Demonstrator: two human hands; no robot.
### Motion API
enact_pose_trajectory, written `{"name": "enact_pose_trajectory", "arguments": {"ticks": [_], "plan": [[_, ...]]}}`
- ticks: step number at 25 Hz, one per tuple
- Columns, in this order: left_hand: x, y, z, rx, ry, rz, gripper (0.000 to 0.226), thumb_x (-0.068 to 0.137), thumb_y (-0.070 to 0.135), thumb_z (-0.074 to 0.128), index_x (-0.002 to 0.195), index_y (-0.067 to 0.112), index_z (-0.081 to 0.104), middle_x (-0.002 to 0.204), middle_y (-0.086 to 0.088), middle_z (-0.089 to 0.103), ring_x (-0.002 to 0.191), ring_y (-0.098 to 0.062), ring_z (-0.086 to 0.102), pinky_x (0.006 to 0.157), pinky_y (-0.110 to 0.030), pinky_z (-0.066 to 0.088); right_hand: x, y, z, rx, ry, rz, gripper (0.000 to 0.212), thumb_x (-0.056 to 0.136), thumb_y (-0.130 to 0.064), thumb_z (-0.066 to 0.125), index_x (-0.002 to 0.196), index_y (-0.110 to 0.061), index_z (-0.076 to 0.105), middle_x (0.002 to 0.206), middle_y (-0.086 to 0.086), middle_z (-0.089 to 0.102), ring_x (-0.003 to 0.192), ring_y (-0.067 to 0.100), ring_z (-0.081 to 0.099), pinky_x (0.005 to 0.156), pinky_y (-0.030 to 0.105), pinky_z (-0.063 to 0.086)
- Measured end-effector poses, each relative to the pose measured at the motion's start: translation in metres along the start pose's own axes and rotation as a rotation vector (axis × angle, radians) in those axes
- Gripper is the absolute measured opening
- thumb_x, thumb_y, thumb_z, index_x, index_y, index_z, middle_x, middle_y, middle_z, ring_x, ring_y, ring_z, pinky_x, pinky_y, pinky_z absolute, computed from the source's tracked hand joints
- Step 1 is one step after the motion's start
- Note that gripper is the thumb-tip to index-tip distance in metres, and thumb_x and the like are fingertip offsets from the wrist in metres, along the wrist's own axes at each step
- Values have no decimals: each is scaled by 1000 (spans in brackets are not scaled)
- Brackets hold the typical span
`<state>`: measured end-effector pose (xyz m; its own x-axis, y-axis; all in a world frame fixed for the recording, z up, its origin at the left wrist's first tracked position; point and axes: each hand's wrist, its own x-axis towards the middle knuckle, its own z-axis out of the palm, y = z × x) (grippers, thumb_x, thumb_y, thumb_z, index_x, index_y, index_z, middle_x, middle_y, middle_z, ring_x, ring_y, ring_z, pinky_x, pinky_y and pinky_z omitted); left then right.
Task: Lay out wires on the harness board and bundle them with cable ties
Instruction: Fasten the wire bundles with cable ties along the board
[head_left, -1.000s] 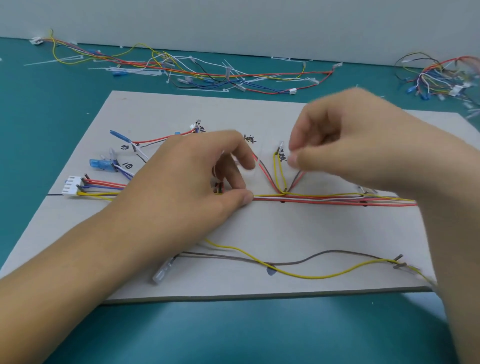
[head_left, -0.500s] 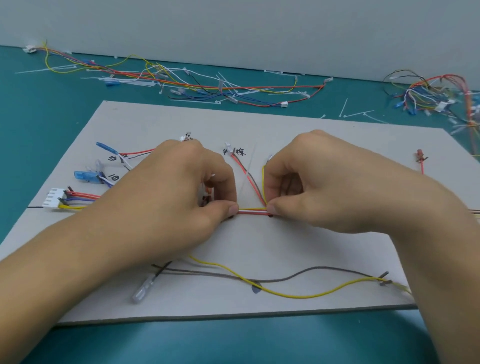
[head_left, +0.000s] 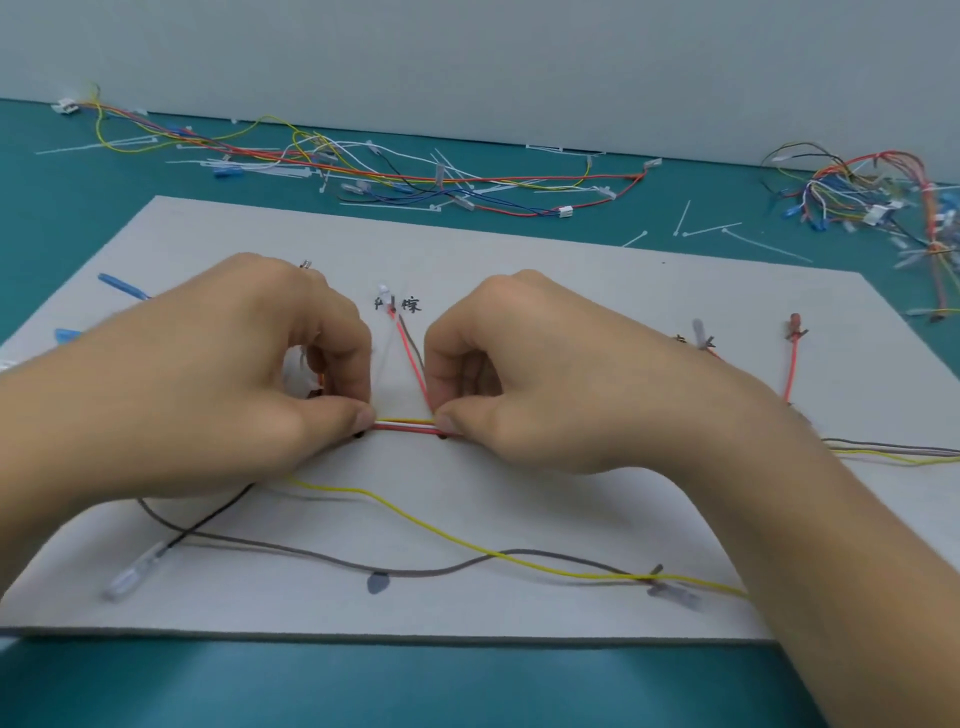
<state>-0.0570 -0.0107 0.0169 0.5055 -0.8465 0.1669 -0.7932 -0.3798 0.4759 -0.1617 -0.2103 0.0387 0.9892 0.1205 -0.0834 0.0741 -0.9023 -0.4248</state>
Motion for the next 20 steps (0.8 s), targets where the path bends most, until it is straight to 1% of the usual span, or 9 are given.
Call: {"name": "enact_pose_trajectory", "arguments": {"ticks": [2,3,5,8,10,12,13,16,20], "plan": [[0,2,1,-11,2,-5,15,67,53,64,70,39,67,71,14,63,75,-10,62,67,-39,51,-2,2,-6,69,-72,41,10,83,-20,75,74,-21,72,63,-10,68,62,-2,62,53,16,50],[-1,4,2,-6,7,-2,16,67,53,63,69,37,65,70,14,63,76,-9,61,68,-39,50,-1,4,-10,97,-73,58,8,83,-22,75,75,-22,74,66,-12,71,62,-1,65,56,19,53],[-2,7,4,7,42,-13,22,66,54,62,67,33,62,68,14,63,75,-8,60,67,-39,50,12,13,-20,131,73,105,7,83,-21,71,77,-23,76,69,-14,73,64,1,67,59,23,56],[-2,18,10,32,94,-18,24,65,58,63,71,35,56,71,14,57,72,-5,57,66,-39,49,60,39,-34,101,354,252,13,83,-14,69,83,-22,79,74,-9,74,66,3,65,52,12,47],[-2,24,13,65,63,20,25,66,60,63,77,38,58,73,17,56,72,-3,55,70,-39,49,98,61,-39,117,442,348,14,83,-9,73,92,-19,80,77,-4,71,65,6,59,51,12,42],[-3,27,16,81,14,38,23,68,60,63,76,39,61,74,18,59,73,-3,55,73,-39,49,127,78,-38,157,427,403,16,84,-10,77,98,-15,81,75,-1,67,66,9,57,57,17,43],[-4,27,17,76,3,42,21,70,59,64,75,38,62,73,17,60,73,-4,56,73,-40,49,138,83,-34,162,400,411,16,83,-11,77,98,-16,81,78,1,68,71,11,59,62,18,44],[-3,26,20,45,5,32,15,74,52,65,73,36,63,73,15,60,71,-5,57,70,-40,49,160,91,-22,173,399,413,17,79,-13,80,92,-23,81,89,1,74,83,13,64,69,19,46],[-2,26,25,45,30,-18,15,74,49,64,70,35,61,71,14,60,67,-6,57,62,-32,47,174,95,-18,195,406,404,15,76,-14,82,84,-26,81,79,-7,72,84,13,67,69,20,48]]}}
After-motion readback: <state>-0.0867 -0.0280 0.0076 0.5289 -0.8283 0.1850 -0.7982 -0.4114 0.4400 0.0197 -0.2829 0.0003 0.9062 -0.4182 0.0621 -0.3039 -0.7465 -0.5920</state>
